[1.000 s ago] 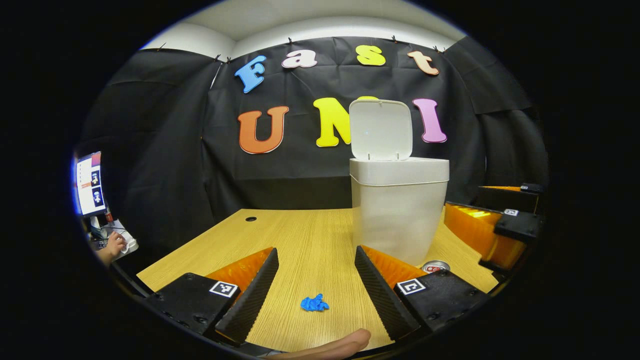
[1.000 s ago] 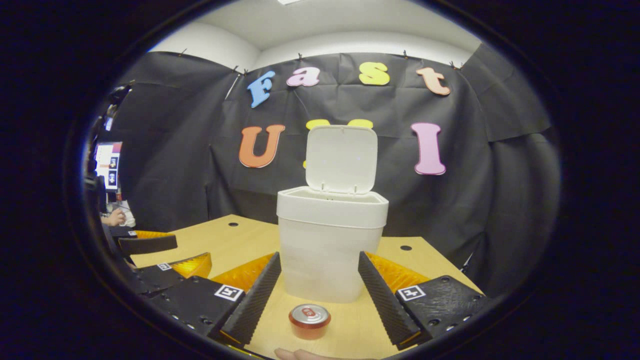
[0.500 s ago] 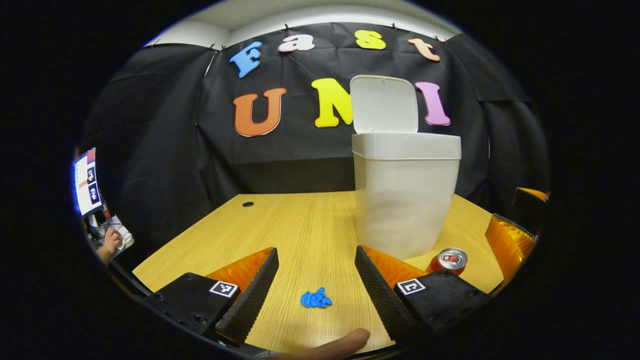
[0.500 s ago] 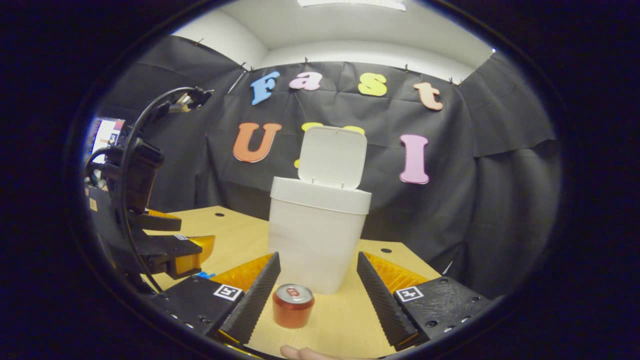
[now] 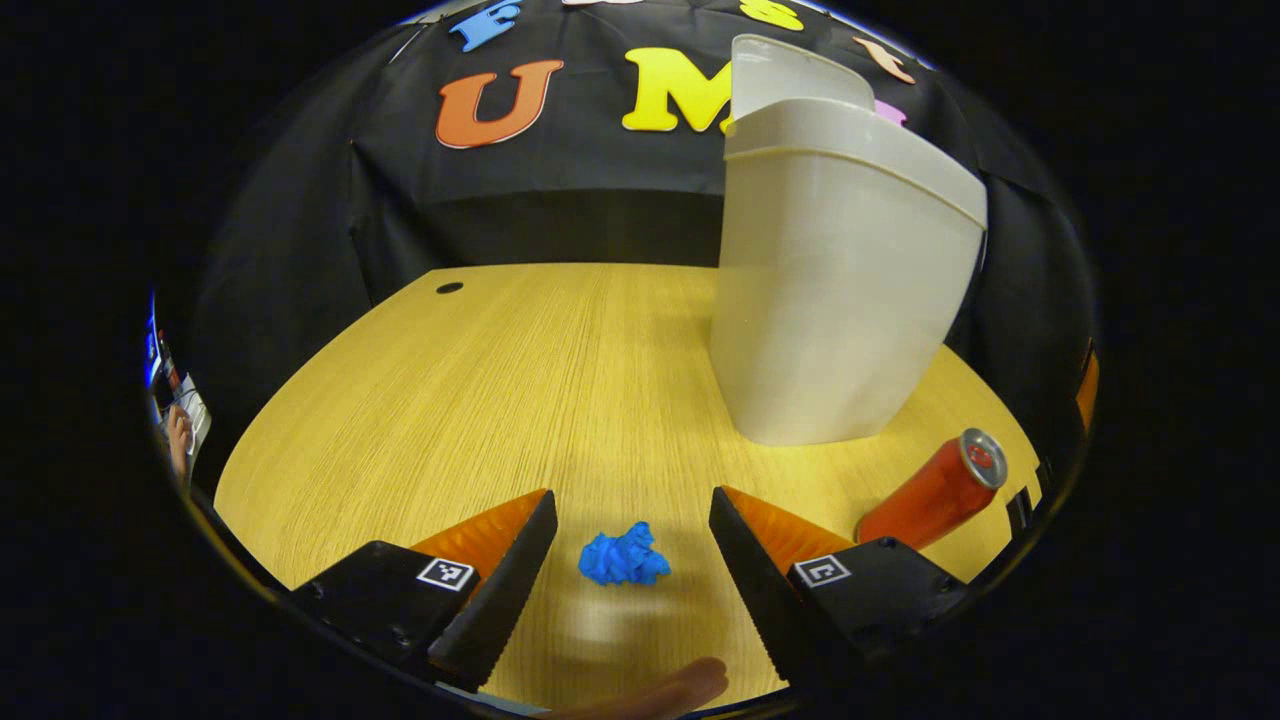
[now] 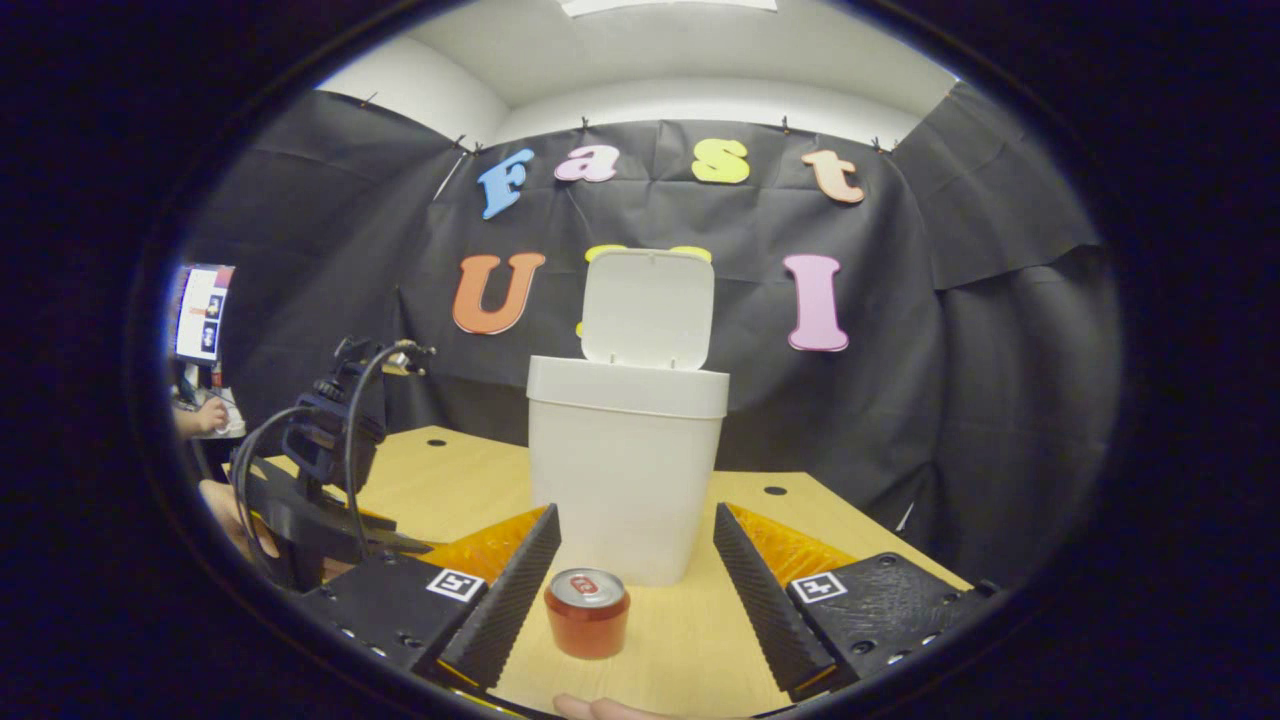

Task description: Press the lid of the desktop garbage bin to open it, pick up the crumpled paper on the desktop and throw it into the bin, then pick up the pop can on the desktop and drop it into the bin, and finally close the garbage bin lid.

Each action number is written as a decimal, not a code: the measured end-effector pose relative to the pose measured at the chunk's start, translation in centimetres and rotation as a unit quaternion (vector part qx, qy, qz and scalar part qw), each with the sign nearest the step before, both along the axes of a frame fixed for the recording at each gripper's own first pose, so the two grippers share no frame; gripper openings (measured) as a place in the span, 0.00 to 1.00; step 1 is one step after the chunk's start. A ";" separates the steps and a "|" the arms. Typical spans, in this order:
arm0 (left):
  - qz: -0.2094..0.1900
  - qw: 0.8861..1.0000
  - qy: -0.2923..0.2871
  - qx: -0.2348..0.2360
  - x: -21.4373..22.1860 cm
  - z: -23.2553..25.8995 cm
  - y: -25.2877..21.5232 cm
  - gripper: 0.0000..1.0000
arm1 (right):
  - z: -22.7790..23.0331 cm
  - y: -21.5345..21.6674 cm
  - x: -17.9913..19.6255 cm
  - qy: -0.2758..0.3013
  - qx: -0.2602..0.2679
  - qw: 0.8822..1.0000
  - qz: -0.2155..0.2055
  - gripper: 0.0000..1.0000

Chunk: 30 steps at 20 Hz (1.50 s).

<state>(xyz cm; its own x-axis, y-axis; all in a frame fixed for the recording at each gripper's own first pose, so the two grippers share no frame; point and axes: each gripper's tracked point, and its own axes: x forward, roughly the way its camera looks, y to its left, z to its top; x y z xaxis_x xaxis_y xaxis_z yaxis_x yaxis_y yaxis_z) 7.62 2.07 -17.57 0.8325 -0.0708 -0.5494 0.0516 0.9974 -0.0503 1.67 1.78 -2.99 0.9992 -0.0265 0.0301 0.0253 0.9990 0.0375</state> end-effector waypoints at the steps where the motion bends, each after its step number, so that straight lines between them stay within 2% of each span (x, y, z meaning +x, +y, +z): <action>1: 0.006 1.000 0.014 0.004 0.0 -0.5 0.4 1.00 | -0.2 0.1 -0.1 0.002 -0.005 1.000 -0.001 0.98; 5: -0.036 0.998 0.058 -0.013 -0.4 -1.3 -0.6 0.99 | -0.8 0.6 -0.2 0.015 -0.006 1.000 -0.001 0.95; 7: -0.024 0.997 0.069 -0.013 -0.1 -1.3 -0.4 0.98 | -0.9 1.1 -0.4 0.018 -0.003 1.000 0.005 0.95; 9: -0.052 0.994 0.090 -0.029 -0.2 -1.4 -1.8 0.95 | -1.4 1.0 -0.3 0.025 -0.008 1.000 -0.001 0.95; 10: -0.068 0.993 0.090 -0.027 -0.3 -1.1 -2.3 0.90 | -1.6 1.1 -0.2 0.030 -0.010 1.000 -0.002 0.95; 11: -0.073 0.994 0.084 -0.018 0.0 -0.6 -2.3 0.89 | -2.1 1.1 -0.1 0.037 -0.010 0.999 -0.004 0.95; 12: -0.074 0.994 0.084 -0.016 0.3 -0.2 -2.3 0.87 | -2.6 1.0 0.0 0.048 -0.007 0.999 -0.007 0.98; 15: -0.067 0.994 0.082 -0.020 1.5 1.4 -2.5 0.81 | -4.9 2.3 0.5 0.089 0.013 0.996 0.006 0.95; 17: -0.068 0.994 0.078 -0.017 2.3 2.9 -2.6 0.71 | -6.7 3.0 0.8 0.122 0.019 0.992 0.011 0.95; 18: -0.066 0.995 0.075 -0.014 2.8 3.7 -2.5 0.61 | -7.4 3.2 1.1 0.134 0.016 0.991 0.011 0.95; 20: -0.060 0.995 0.073 -0.008 3.9 5.3 -2.3 0.51 | -8.4 3.4 1.2 0.152 0.015 0.988 0.011 0.95; 24: -0.053 0.996 0.068 -0.004 6.5 9.0 -2.3 0.42 | -11.1 3.4 2.1 0.194 0.020 0.981 0.010 0.95; 26: -0.052 0.997 0.064 -0.001 7.8 11.2 -2.4 0.39 | -12.7 3.3 2.5 0.218 0.031 0.975 0.012 0.99; 27: -0.053 0.997 0.062 -0.002 8.5 12.4 -2.6 0.41 | -13.3 3.7 2.6 0.227 0.039 0.973 0.017 0.96; 28: -0.055 0.997 0.059 -0.003 9.2 13.7 -2.7 0.36 | -13.8 3.9 2.7 0.237 0.048 0.970 0.023 0.96; 29: -0.055 0.997 0.055 -0.004 10.0 15.0 -2.9 0.36 | -14.0 3.9 2.9 0.242 0.052 0.968 0.023 0.99; 30: -0.055 0.997 0.051 -0.003 10.9 16.6 -3.0 0.34 | -14.1 3.7 3.1 0.246 0.052 0.968 0.019 0.96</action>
